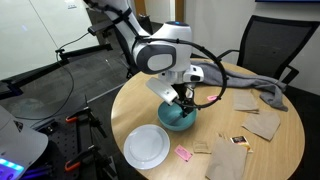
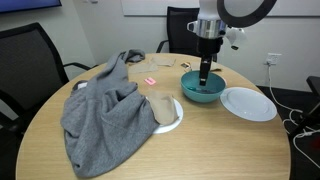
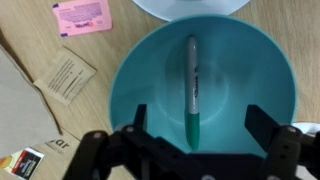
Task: Put the marker in the bowl on the table
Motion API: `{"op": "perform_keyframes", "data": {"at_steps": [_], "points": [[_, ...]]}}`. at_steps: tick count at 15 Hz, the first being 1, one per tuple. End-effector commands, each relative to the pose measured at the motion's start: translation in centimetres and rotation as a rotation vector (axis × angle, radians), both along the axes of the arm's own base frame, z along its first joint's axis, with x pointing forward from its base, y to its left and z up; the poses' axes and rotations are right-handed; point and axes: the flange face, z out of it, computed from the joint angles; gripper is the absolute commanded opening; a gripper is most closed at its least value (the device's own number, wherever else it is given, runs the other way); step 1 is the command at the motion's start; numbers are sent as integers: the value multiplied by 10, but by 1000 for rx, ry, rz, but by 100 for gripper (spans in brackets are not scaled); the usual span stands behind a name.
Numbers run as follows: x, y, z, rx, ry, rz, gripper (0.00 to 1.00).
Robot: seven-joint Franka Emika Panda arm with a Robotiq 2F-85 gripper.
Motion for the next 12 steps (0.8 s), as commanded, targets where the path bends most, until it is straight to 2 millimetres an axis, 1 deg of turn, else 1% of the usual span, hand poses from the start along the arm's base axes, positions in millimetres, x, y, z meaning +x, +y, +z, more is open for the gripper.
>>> {"op": "perform_keyframes", "data": {"at_steps": [1, 4, 7, 12], "points": [[1, 0, 0, 0, 0, 0, 100], [2, 0, 2, -3, -10, -4, 100], [4, 1, -1, -26, -45, 7, 100], [7, 5, -11, -78, -94, 33, 100]]}}
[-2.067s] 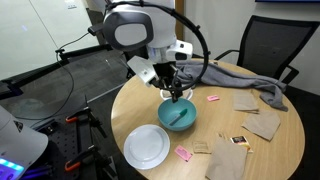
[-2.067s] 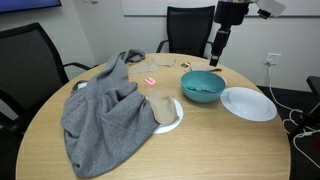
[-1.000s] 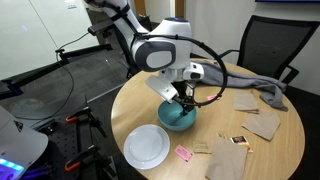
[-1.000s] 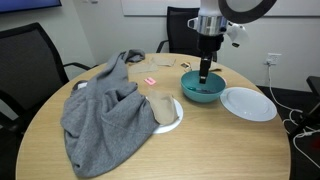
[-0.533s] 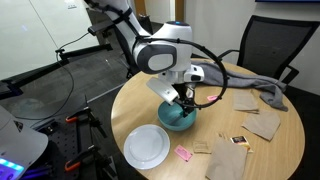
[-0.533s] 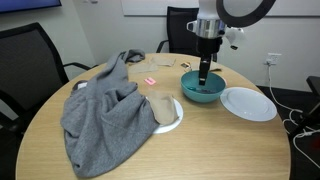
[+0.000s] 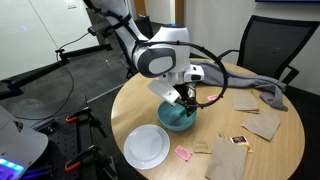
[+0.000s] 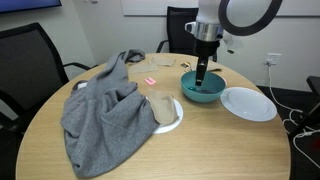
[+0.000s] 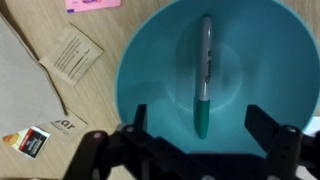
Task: Put the marker in the bowl on the table
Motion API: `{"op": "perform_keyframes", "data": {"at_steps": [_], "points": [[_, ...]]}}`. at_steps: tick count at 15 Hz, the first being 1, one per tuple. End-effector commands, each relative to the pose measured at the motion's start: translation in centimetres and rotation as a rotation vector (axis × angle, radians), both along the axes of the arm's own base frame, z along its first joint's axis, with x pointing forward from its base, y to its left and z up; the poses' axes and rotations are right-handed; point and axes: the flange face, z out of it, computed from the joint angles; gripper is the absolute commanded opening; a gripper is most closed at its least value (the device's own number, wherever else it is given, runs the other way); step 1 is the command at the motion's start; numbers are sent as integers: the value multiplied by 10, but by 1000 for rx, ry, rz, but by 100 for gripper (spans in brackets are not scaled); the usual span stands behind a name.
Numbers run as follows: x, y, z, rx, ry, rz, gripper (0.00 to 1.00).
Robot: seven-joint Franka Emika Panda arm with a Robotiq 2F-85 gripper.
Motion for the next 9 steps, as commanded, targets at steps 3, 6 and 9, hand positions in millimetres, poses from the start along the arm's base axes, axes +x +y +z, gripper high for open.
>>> {"op": "perform_keyframes", "data": {"at_steps": [3, 6, 9], "points": [[0, 7, -13, -42, -23, -3, 100], [-2, 11, -19, -44, -9, 7, 100], [-2, 15, -25, -42, 2, 15, 89]]}}
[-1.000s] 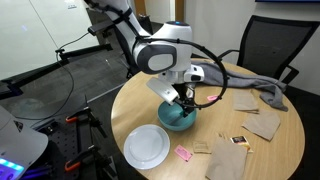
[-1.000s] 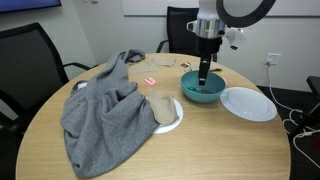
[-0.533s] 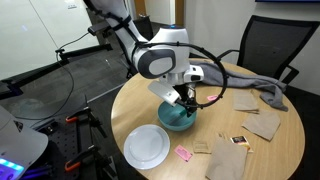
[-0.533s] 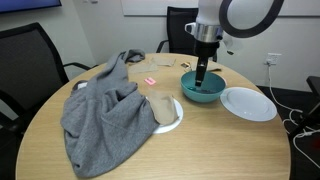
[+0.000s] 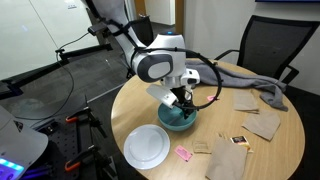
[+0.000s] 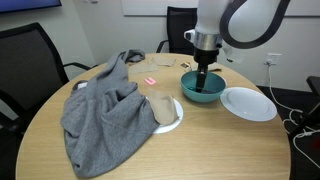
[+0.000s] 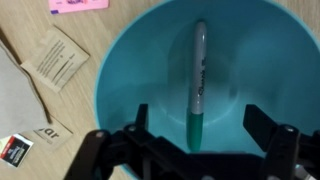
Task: Put the marker in the bowl on the table
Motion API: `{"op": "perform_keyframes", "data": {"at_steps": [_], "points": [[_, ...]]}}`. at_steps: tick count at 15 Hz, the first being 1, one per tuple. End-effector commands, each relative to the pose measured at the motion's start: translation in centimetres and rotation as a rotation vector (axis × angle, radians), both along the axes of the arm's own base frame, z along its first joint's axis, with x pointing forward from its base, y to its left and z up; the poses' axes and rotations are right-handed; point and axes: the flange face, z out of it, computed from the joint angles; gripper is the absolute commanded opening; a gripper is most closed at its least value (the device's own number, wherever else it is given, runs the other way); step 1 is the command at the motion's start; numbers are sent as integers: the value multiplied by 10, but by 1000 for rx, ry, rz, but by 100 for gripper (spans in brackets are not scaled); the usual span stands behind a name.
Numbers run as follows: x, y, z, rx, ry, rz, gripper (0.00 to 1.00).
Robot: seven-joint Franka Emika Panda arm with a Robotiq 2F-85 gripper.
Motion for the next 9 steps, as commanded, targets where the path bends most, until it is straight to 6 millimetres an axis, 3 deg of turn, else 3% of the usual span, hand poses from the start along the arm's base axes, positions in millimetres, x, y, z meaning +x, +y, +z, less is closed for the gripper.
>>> {"op": "perform_keyframes", "data": {"at_steps": [1, 3, 4, 6, 7, 9], "points": [[2, 3, -4, -18, -6, -4, 85], [2, 3, -8, -14, 1, -3, 78], [2, 3, -11, -13, 4, -3, 81], [2, 2, -16, -9, 14, -4, 79], [2, 2, -19, -7, 19, -3, 55], [2, 3, -25, -3, 30, -1, 50]]}}
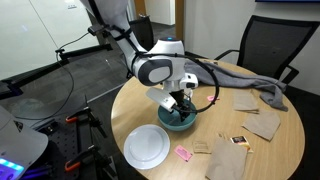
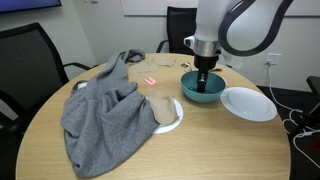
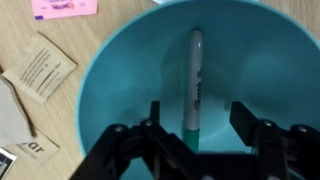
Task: Put the marker in the bowl on the table
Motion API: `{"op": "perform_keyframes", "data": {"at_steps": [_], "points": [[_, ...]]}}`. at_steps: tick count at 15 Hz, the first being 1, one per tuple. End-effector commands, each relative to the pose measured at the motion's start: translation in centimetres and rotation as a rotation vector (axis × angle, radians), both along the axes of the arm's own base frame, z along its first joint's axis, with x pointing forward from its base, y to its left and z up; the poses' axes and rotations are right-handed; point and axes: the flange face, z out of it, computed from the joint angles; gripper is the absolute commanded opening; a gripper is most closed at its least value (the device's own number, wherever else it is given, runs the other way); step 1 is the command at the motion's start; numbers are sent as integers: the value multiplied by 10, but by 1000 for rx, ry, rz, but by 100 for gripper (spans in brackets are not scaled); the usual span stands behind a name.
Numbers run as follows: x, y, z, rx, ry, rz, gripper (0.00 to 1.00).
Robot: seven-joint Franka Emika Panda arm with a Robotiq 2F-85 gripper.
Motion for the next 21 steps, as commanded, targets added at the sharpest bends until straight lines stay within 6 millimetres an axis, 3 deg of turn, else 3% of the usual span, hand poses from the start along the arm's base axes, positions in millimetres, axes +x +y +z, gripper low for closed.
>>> {"op": "perform_keyframes", "data": {"at_steps": [1, 6, 7, 11, 21], "points": [[5, 0, -9, -3, 9, -7, 43], [5, 3, -11, 1, 17, -4, 3], [5, 4, -8, -2, 16, -8, 0], [-4, 3, 15, -4, 12, -39, 4], [-44, 9, 119, -9, -84, -24, 4]]}}
